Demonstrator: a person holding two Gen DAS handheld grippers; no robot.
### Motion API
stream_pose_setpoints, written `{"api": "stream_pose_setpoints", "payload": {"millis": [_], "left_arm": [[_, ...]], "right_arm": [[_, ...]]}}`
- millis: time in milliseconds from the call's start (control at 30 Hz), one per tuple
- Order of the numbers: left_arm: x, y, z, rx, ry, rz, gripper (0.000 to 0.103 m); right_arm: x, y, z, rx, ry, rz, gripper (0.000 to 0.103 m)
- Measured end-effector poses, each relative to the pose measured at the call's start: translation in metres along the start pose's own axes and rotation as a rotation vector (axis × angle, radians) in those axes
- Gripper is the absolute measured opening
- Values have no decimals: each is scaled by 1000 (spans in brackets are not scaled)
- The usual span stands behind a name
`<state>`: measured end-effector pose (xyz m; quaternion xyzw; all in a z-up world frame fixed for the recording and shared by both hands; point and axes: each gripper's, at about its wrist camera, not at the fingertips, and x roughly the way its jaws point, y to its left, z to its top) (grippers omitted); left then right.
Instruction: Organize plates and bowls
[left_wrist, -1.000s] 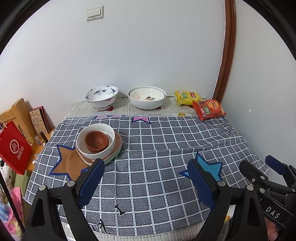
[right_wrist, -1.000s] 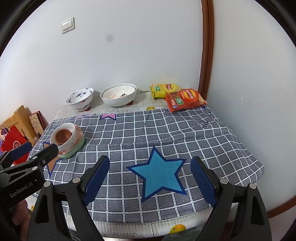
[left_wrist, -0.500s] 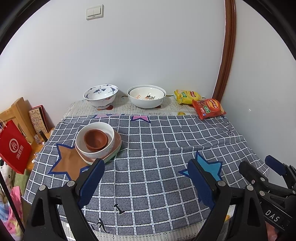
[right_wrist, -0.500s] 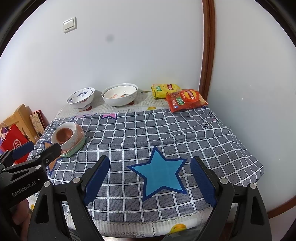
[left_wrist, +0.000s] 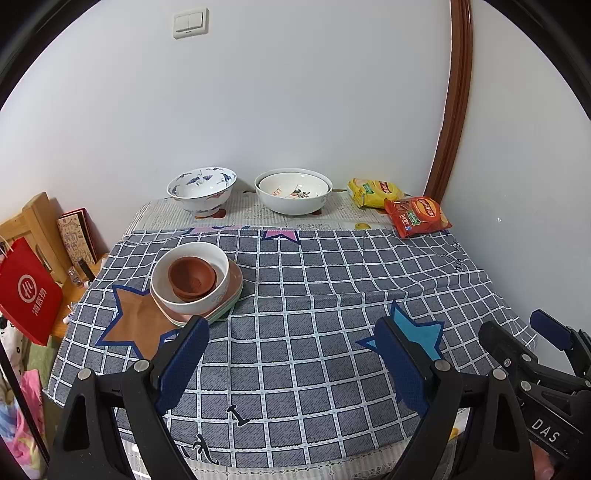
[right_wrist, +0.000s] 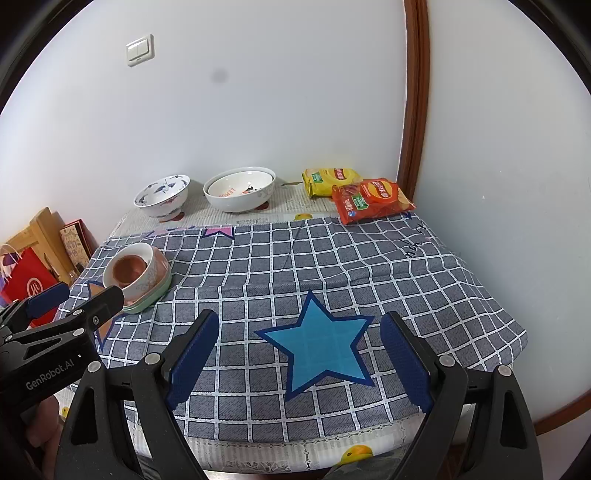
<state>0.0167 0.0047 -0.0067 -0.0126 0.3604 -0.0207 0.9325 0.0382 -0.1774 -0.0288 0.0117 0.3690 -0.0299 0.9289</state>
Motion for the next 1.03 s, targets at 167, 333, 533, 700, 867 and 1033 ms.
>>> {"api": "stream_pose_setpoints", "payload": {"millis": [167, 333, 533, 700, 867, 1033], "left_arm": [[-1, 1, 0, 0, -2, -1, 91], [-2, 0, 0, 0, -4, 0, 91], [-2, 0, 1, -2, -7, 1, 91], [-3, 0, 1, -1, -9, -1, 91], [-2, -1, 1, 1, -4, -6, 91], [6, 4, 1, -6, 4, 0, 91]], "right_arm": [[-2, 0, -1, -1, -5, -1, 88], [-4, -1, -1, 1, -10, -1, 88], [-7, -2, 1, 0, -15, -2, 88], [-7, -1, 1, -2, -16, -2, 88], [-7, -1, 1, -3, -14, -6, 88], [0, 3, 2, -10, -3, -7, 88]]}}
